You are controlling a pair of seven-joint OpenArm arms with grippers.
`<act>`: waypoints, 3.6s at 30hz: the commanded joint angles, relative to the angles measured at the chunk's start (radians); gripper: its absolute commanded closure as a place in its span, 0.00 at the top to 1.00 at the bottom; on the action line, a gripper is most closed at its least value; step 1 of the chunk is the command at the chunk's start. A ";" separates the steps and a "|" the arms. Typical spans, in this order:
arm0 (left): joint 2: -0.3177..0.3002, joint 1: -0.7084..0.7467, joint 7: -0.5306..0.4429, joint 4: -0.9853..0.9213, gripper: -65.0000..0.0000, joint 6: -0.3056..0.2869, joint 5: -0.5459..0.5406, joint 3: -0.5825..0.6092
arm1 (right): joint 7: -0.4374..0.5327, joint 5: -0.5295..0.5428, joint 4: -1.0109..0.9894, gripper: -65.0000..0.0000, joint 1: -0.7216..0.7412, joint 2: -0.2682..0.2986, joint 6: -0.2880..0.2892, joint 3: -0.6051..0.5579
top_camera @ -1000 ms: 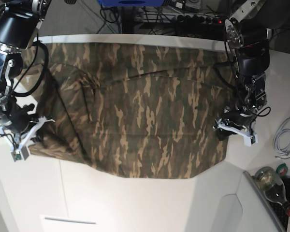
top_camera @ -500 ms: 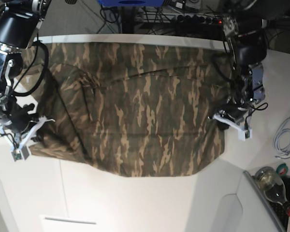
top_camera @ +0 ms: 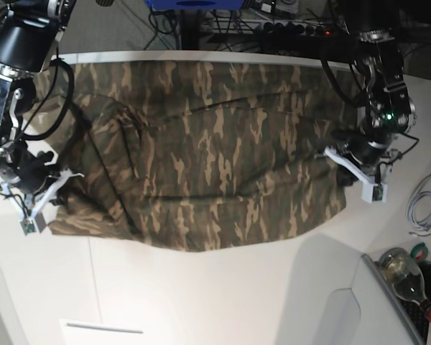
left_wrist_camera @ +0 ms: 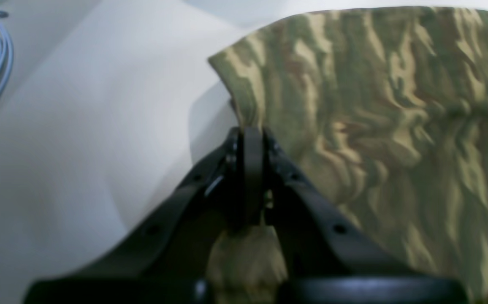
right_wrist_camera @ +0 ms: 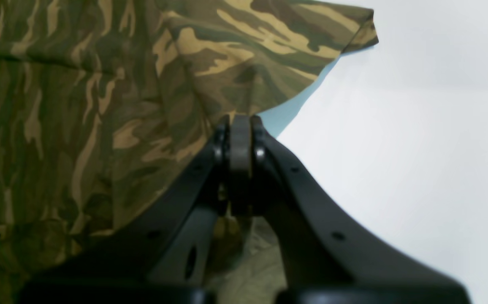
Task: Layout the t-shirt on the table in an organized manner, then fold the t-shirt properly
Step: 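Pull the grasped edge with the left gripper toward the shirt's middle, then drag the shirt edges with both grippers, stretching the shirt lengthwise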
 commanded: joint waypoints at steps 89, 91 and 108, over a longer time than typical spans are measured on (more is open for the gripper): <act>-0.063 -0.609 -0.446 -1.129 0.52 -0.001 0.241 -0.223 | 0.020 0.012 0.016 0.00 0.002 -0.002 0.002 0.001; -0.064 -0.611 -0.450 -1.149 0.51 -0.001 0.241 -0.223 | 0.020 0.012 0.016 0.00 0.002 -0.002 0.002 0.001; -0.060 -0.738 -0.449 -1.135 0.00 -0.004 0.243 -0.223 | 0.050 0.010 -0.097 0.00 0.096 0.033 0.002 -0.001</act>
